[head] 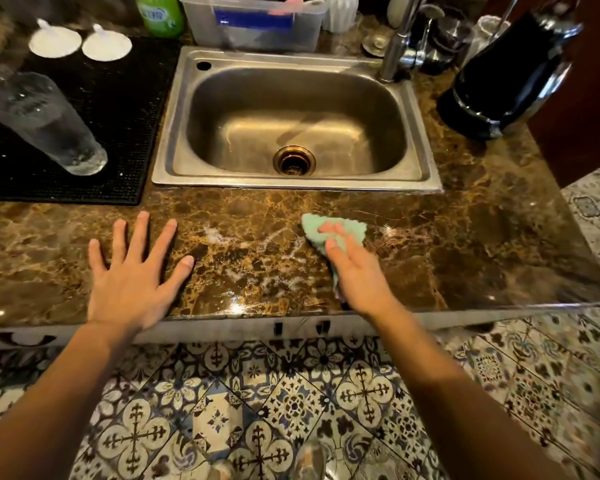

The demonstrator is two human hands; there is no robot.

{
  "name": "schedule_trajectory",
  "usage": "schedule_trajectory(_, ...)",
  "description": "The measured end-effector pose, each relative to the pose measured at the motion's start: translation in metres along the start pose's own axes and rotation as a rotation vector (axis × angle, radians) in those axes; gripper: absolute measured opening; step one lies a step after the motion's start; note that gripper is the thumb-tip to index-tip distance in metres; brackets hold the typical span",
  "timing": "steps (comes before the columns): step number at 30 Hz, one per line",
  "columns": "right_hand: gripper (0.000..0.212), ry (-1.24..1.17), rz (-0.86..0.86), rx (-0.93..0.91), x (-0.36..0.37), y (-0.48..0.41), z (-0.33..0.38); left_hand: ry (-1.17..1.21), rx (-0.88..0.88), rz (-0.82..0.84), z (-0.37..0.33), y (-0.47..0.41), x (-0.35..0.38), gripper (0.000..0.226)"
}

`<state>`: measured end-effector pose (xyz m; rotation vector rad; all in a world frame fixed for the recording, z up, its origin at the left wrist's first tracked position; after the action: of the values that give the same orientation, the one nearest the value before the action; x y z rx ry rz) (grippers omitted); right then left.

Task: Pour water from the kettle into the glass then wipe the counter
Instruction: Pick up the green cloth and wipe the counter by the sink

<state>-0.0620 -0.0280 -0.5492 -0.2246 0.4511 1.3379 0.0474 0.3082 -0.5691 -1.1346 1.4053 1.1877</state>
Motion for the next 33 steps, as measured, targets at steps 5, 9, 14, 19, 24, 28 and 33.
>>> schedule_trajectory(5,0.053,-0.173,-0.001,0.105,0.048,0.026,0.021,0.018,-0.004,0.004,0.000,0.000,0.000,0.075)
schedule_trajectory(9,0.039,-0.857,-0.209,0.368,0.055,0.036,0.024,0.017,0.000,0.005,-0.001,0.001,-0.003,0.075)
schedule_trajectory(14,0.041,-1.185,-0.415,0.281,-0.022,0.035,0.010,0.010,-0.007,0.005,-0.001,0.002,-0.003,0.073)
schedule_trajectory(19,0.033,-0.991,-0.702,0.175,-0.120,0.028,-0.021,0.009,-0.012,0.008,-0.001,0.002,-0.003,0.072)
schedule_trajectory(24,0.029,-0.551,-0.612,0.196,-0.145,0.013,-0.049,0.020,-0.010,0.006,-0.003,0.002,-0.005,0.072)
schedule_trajectory(28,0.036,-0.345,-0.483,0.118,-0.117,-0.013,-0.045,0.026,-0.007,0.006,-0.003,0.002,-0.006,0.072)
schedule_trajectory(33,0.039,-0.314,-0.259,0.118,-0.041,-0.030,-0.014,0.013,-0.009,0.013,-0.003,0.002,-0.005,0.071)
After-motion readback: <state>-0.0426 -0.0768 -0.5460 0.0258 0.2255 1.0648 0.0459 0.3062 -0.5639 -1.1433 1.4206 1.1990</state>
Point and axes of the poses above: each hand's wrist, its own y-axis away from the middle knuckle, its own x-axis out of the palm, z = x × y, the point moved 7 cm from there along -y, towards the middle knuckle, and after that the axes turned 10 degrees about -x, right-handed, at the moved point
